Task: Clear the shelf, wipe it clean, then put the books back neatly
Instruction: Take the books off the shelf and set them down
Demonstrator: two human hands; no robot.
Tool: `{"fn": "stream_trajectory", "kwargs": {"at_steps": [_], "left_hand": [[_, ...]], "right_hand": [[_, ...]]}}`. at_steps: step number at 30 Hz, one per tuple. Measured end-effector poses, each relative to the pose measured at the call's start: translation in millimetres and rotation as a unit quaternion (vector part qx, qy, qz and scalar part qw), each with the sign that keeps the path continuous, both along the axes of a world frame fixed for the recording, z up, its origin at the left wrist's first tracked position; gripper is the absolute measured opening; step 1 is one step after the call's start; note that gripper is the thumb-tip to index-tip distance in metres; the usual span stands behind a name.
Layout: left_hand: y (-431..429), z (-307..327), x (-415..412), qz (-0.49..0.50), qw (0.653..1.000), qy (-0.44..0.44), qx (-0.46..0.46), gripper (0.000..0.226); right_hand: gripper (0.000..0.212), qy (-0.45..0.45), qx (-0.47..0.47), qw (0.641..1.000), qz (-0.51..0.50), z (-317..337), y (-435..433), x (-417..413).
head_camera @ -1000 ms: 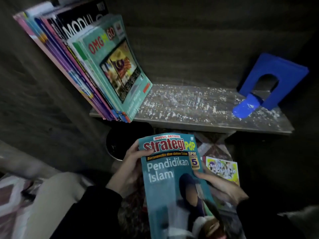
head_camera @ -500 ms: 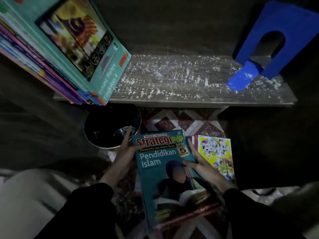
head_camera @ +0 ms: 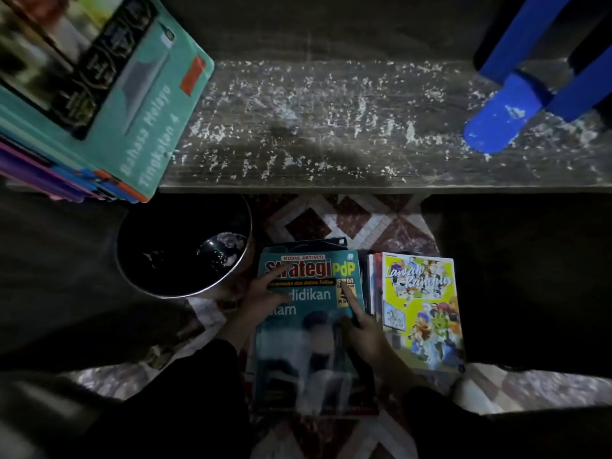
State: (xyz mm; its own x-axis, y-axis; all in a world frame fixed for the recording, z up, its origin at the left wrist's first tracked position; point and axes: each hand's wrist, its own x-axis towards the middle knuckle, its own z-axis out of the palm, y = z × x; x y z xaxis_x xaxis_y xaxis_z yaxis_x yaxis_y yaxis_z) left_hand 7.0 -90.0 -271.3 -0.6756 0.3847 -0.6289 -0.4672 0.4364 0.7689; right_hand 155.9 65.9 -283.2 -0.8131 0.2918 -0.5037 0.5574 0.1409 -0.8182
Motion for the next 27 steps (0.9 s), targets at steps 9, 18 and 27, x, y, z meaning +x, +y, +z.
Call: {"fn": "stream_trajectory", "kwargs": {"at_steps": [9,18,27], "left_hand": [[4,-34,-4,-0.034,0.987,0.129,-0.086,0.070],[13,10,-8,-0.250,0.904,0.167,-0.305,0.063],[9,136,-20,-0.271,0.915,0.232,-0.188,0.011]], "right_hand": [[0.095,-0.030,0.009,0.999,0.018,-21,-9,-24],[0.085,-0.143,0.199,0.967,0.072,13,-17,-32],[0.032,0.008,0.218,0.973,0.070,144,-22,-91]]}}
